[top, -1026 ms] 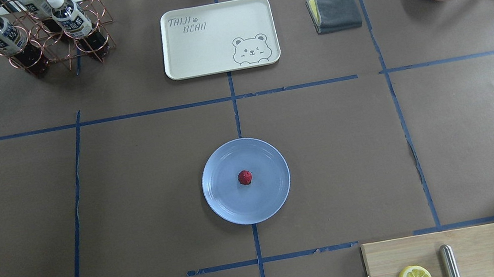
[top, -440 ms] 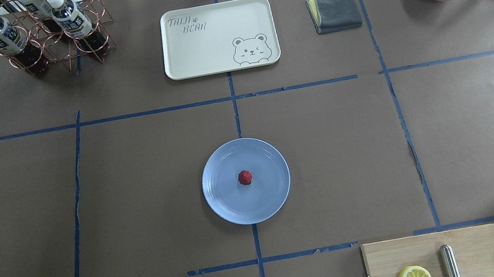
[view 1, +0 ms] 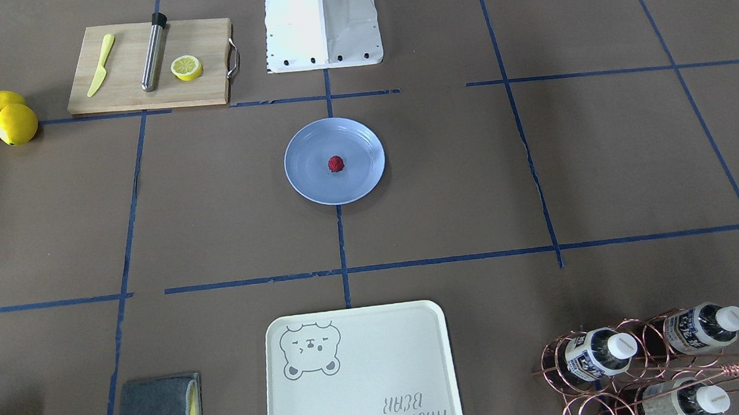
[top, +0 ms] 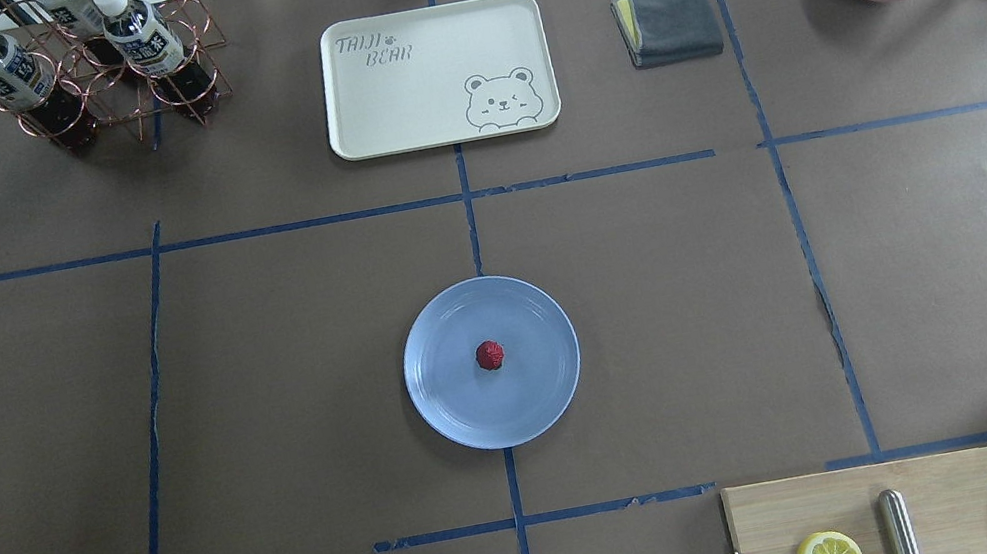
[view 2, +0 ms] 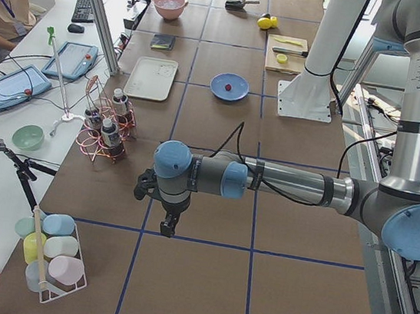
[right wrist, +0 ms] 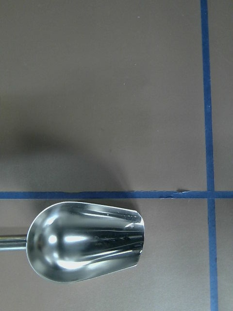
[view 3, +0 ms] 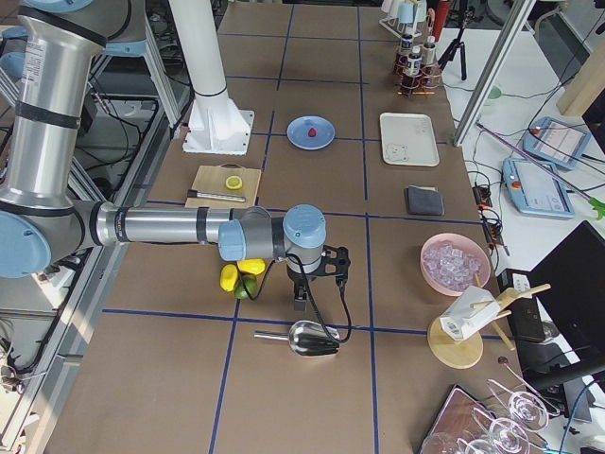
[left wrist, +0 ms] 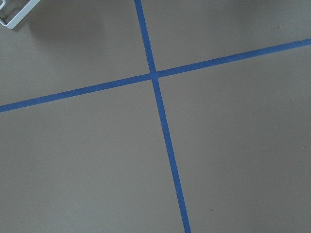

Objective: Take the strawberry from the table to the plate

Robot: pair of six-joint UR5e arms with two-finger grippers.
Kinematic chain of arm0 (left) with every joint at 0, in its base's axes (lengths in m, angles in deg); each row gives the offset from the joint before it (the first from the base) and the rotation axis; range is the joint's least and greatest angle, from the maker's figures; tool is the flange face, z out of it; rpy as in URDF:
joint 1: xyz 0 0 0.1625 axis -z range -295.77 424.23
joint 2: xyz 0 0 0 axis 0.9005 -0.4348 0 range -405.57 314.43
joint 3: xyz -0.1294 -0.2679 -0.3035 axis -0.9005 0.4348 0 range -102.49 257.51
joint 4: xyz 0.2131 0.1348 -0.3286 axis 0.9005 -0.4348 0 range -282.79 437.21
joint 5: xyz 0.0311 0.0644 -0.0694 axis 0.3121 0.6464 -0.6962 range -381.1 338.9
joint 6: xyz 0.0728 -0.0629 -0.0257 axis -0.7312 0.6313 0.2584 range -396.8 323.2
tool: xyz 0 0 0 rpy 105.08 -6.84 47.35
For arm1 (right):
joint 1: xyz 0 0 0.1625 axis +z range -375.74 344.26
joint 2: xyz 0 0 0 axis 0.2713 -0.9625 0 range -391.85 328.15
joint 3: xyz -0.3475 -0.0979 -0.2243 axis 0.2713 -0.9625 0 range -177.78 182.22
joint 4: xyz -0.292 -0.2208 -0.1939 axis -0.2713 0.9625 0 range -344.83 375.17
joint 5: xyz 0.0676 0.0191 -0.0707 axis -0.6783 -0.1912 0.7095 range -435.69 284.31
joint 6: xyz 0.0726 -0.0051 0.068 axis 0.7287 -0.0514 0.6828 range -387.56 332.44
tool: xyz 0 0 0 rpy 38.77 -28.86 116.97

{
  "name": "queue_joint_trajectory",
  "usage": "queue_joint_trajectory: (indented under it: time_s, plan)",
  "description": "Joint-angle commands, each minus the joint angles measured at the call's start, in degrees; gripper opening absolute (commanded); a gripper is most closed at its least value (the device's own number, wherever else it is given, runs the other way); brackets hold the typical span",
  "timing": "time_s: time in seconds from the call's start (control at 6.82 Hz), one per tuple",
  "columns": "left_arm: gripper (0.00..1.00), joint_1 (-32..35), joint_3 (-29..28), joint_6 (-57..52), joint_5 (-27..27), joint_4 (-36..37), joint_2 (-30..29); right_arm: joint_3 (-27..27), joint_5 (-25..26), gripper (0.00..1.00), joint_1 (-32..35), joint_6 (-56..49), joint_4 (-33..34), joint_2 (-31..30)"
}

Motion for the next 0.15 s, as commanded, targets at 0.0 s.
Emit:
queue_joint_trajectory:
  time_s: [0.0]
  plan:
    - [1.0,0.3,0.4,0.0,0.3,0.5,-0.9,0.0,0.0,1.0,-0.1,0.0,-0.1,0.0]
